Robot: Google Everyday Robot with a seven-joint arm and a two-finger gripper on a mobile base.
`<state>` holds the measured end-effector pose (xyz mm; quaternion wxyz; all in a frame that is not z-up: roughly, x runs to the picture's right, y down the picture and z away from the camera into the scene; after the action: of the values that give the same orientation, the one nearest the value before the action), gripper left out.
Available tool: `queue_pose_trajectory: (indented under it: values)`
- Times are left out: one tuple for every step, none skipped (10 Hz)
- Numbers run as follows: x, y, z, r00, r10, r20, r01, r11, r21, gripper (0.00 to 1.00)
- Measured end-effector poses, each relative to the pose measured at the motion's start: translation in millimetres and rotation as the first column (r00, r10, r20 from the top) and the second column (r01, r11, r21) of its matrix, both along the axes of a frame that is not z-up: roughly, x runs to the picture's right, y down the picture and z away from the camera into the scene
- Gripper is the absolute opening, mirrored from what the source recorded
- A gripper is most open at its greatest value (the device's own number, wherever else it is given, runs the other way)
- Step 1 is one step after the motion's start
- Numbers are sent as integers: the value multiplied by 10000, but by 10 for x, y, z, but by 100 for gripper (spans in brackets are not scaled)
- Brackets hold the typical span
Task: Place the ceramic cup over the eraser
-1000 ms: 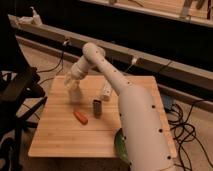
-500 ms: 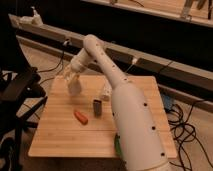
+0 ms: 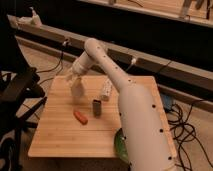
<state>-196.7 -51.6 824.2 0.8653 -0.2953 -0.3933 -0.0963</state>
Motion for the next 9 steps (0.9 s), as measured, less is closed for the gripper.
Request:
queue_pose_trajectory:
  values:
    - [63, -75, -75, 9996, 52, -294, -40, 9992, 407, 0]
    - [70, -128, -150, 9992, 111, -375, -87, 9979, 641, 0]
    - [39, -200, -265, 9990, 150, -413, -113, 9962, 868, 0]
    - [62, -268, -357, 9984, 216, -529, -159, 9942, 1064, 0]
    - [90, -317, -421, 9976, 307, -613, -232, 9927, 1184, 0]
    - [79, -343, -470, 9974, 357, -632, -278, 9923, 1210, 0]
    - [83, -391, -521, 9968, 525, -595, -458, 9932, 1074, 0]
    - [117, -424, -544, 9960, 704, -544, -659, 9945, 818, 0]
    - [142, -449, -563, 9956, 803, -484, -779, 9957, 505, 0]
